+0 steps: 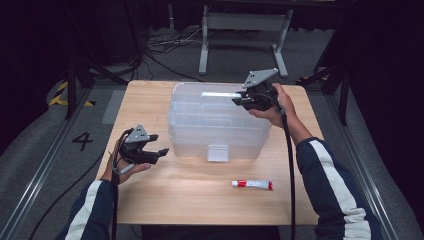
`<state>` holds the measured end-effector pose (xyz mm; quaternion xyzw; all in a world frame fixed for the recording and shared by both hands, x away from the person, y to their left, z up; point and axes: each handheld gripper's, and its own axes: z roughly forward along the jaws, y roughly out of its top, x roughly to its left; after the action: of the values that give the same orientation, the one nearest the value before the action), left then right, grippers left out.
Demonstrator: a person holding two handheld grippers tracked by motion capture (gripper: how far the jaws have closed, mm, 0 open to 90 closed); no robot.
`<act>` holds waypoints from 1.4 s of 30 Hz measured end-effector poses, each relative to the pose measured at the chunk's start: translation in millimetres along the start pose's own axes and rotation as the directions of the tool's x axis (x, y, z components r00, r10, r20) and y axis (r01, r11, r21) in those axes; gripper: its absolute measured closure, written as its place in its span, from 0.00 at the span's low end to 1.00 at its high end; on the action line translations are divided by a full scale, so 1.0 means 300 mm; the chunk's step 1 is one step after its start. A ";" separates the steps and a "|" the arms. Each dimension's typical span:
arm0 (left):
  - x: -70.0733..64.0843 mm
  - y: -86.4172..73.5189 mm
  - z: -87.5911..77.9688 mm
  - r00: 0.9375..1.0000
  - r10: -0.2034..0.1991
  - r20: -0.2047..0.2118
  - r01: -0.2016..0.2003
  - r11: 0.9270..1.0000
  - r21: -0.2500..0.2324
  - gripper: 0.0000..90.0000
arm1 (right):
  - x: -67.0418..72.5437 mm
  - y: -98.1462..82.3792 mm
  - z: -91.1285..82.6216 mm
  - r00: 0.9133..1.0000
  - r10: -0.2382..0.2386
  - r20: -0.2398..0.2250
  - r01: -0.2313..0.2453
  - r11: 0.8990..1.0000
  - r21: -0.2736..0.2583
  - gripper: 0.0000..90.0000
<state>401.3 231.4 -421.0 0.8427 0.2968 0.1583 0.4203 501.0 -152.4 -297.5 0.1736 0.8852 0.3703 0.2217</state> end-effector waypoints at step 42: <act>-0.042 0.122 0.004 0.999 0.038 -0.001 -0.038 0.996 -0.076 0.80 | -0.082 0.086 -0.001 0.996 0.089 0.012 -0.089 0.994 0.064 0.80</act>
<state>405.6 205.5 -392.7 0.8317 0.2745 0.1770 0.4490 525.2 -147.0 -271.8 0.2216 0.8870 0.3504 0.2034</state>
